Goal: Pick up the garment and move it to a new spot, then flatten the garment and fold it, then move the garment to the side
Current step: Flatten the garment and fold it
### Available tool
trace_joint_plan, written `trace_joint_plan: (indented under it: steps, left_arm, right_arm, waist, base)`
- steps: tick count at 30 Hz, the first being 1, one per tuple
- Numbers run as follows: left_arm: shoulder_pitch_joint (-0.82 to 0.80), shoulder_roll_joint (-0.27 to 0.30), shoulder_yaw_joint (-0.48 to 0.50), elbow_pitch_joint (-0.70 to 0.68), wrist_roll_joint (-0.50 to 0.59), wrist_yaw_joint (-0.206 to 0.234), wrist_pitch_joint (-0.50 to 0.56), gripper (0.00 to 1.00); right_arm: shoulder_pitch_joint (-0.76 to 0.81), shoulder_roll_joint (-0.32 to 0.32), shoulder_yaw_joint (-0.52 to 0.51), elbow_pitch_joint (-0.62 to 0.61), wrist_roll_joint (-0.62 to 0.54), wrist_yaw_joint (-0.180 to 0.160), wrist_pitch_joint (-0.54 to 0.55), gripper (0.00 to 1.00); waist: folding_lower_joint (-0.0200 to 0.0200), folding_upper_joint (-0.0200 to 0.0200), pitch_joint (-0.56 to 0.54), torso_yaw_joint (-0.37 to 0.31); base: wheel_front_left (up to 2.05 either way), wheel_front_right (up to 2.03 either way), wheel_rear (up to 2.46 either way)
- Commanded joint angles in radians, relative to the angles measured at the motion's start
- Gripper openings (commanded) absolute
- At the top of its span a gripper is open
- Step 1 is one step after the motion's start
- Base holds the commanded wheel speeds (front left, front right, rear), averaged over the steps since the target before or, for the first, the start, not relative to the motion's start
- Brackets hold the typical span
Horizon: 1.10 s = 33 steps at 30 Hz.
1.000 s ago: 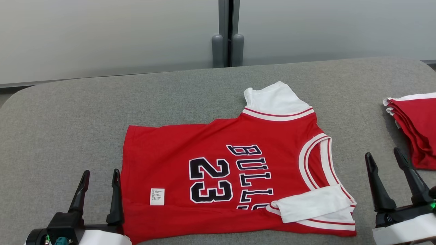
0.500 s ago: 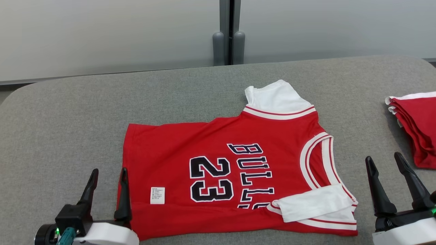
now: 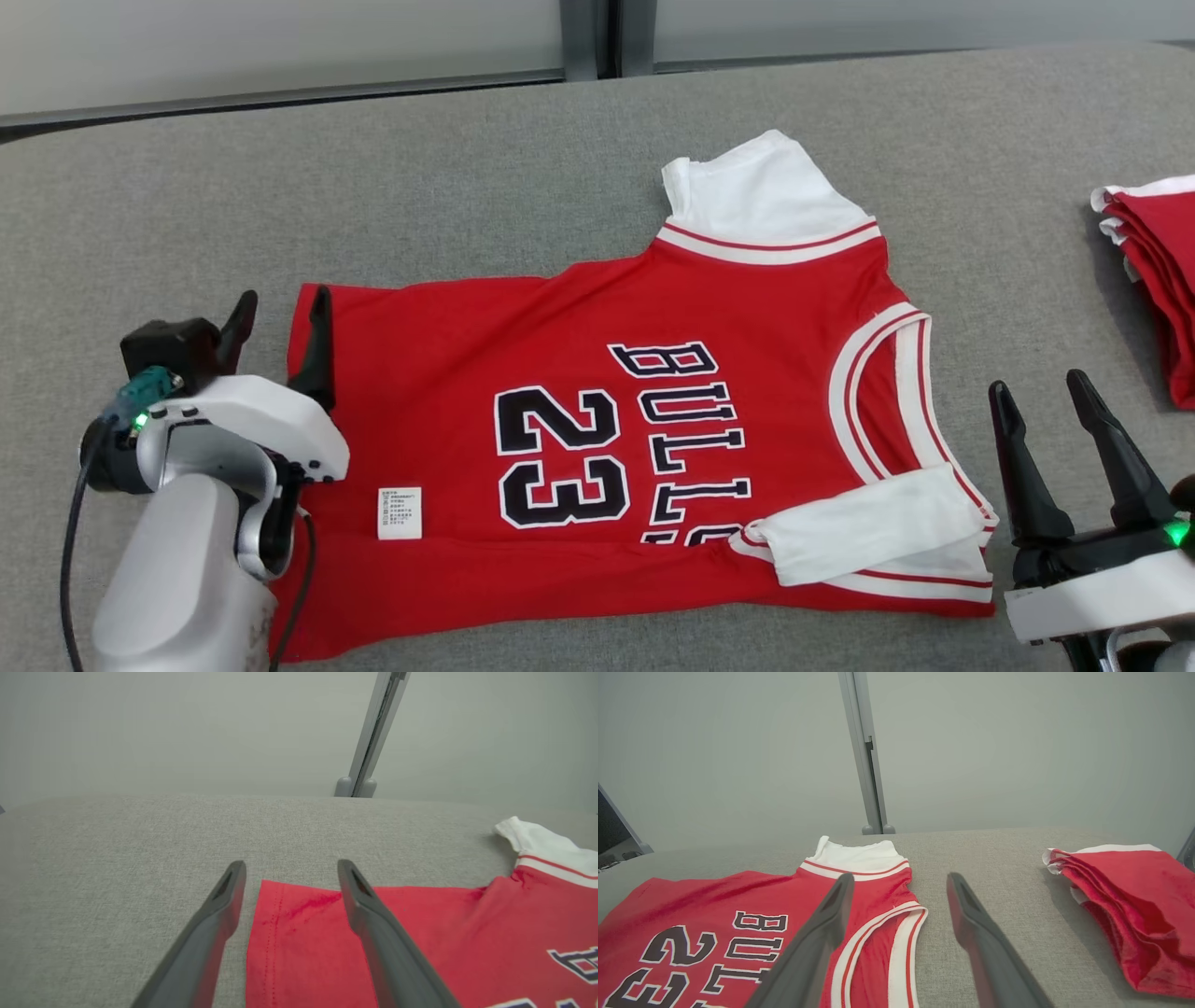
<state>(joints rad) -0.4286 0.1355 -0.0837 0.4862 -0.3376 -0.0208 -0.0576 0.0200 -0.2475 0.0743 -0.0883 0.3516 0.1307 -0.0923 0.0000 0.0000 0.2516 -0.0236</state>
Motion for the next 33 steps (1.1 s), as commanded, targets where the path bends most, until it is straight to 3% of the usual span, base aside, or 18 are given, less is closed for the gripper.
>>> trace_joint_plan:
  steps: [1, 7, 8, 9, 10, 23, 33]
  left_arm:
    - [-0.038, 0.012, 0.008, 0.045, -0.010, -0.009, 0.008, 1.00]
    - [-0.163, 0.033, 0.007, 0.265, -0.037, -0.048, 0.043, 0.99]
    - [-0.179, 0.034, 0.007, 0.292, -0.041, -0.052, 0.042, 0.76]
    - [-0.192, 0.035, 0.006, 0.317, -0.044, -0.056, 0.041, 0.42]
    - [-0.205, 0.035, 0.005, 0.343, -0.048, -0.060, 0.044, 0.00]
    - [-0.303, 0.010, -0.026, 0.482, -0.055, -0.088, -0.063, 0.00]
    - [-0.395, -0.041, -0.068, 0.468, -0.048, -0.091, -0.124, 0.00]
  right_arm:
    - [-0.017, -0.007, 0.004, 0.009, 0.007, 0.000, -0.011, 1.00]
    - [-0.059, -0.011, 0.027, 0.067, 0.025, 0.000, -0.037, 1.00]
    - [-0.064, -0.013, 0.031, 0.075, 0.028, 0.000, -0.042, 1.00]
    - [-0.070, -0.015, 0.034, 0.084, 0.029, 0.000, -0.044, 1.00]
    - [-0.075, -0.016, 0.038, 0.094, 0.033, 0.000, -0.045, 1.00]
    - [-0.241, -0.084, 0.013, 0.235, 0.118, 0.000, -0.060, 1.00]
    - [-0.560, -0.195, 0.076, 0.367, 0.206, 0.000, -0.010, 1.00]
  waist:
    - [0.0000, 0.0000, 0.034, -0.020]
    - [0.0000, 0.0000, 0.064, -0.036]
    - [0.0000, 0.0000, 0.067, -0.037]
    - [0.0000, 0.0000, 0.070, -0.039]
    - [0.0000, 0.0000, 0.072, -0.040]
    - [0.0000, 0.0000, 0.088, -0.006]
    - [0.0000, 0.0000, 0.196, 0.081]
  base:
    - [0.00, 0.00, 0.00]
    - [0.00, 0.00, 0.00]
    - [0.00, 0.00, 0.00]
    - [0.00, 0.00, 0.00]
    - [0.00, 0.00, 0.00]
    - [0.00, 0.00, 0.00]
    - [0.00, 0.00, 0.00]
